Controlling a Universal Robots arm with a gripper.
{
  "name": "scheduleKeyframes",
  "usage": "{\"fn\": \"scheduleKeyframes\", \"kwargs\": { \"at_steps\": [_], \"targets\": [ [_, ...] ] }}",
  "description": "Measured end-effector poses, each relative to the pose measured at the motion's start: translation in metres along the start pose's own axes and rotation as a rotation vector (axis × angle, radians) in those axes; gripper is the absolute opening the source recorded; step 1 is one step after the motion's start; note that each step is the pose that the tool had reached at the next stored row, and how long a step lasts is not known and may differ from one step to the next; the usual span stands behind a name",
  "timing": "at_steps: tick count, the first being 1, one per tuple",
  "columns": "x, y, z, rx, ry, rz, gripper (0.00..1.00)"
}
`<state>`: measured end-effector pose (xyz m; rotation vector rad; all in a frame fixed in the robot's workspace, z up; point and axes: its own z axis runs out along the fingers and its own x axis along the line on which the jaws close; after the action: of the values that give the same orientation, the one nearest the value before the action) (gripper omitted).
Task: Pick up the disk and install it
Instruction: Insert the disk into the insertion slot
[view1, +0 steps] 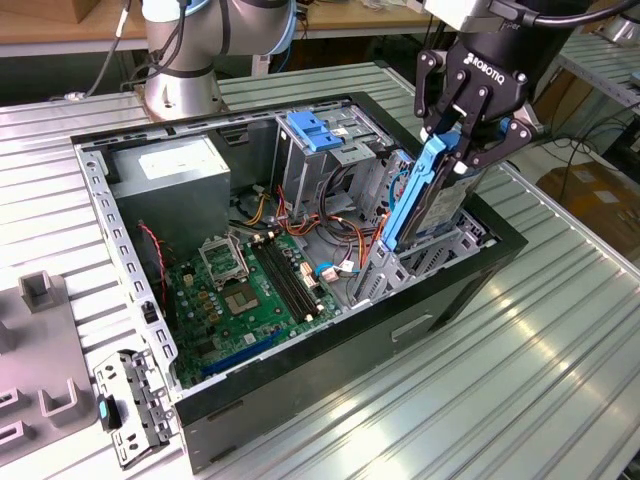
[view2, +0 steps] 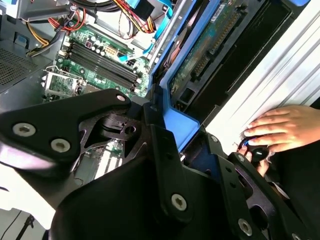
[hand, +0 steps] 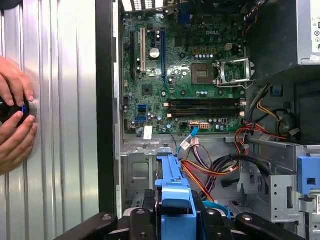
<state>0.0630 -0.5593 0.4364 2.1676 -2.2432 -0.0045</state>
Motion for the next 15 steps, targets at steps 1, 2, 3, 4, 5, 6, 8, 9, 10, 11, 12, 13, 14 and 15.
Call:
{"fn": "scheduleKeyframes", "kwargs": {
  "at_steps": [1,2,3,4,5,6,8,9,10,11,12,13,14,15],
  "targets": [
    [0.0,0.0,0.0,0.0,0.0,0.0,0.37],
    [0.0,0.0,0.0,0.0,0.0,0.0,0.37],
    [0.0,0.0,0.0001,0.0,0.0,0.0,0.37],
    [0.0,0.0,0.0001,0.0,0.0,0.0,0.37],
    [0.0,0.0,0.0001,0.0,0.0,0.0,0.37],
    [0.0,0.0,0.0002,0.0,0.0,0.0,0.37],
    [0.0,0.0,0.0005,0.0001,-0.0005,0.0,0.38],
    [0.0,-0.0001,0.0004,0.0001,-0.0003,0.0,0.38],
    [0.0,0.0,0.0004,0.0,-0.0003,0.0,0.44],
    [0.0,0.0,0.0003,0.0,0.0003,0.0,0.44],
    [-0.0001,-0.0001,0.0018,0.0,-0.0001,0.0,0.44],
    [0.0,-0.0001,0.0036,0.0001,-0.0003,0.0,0.44],
    [-0.0001,-0.0001,0.0052,0.0,0.0,0.0,0.44],
    [-0.0001,-0.0001,0.0071,0.0001,-0.0001,0.0,0.44]
  ]
}}
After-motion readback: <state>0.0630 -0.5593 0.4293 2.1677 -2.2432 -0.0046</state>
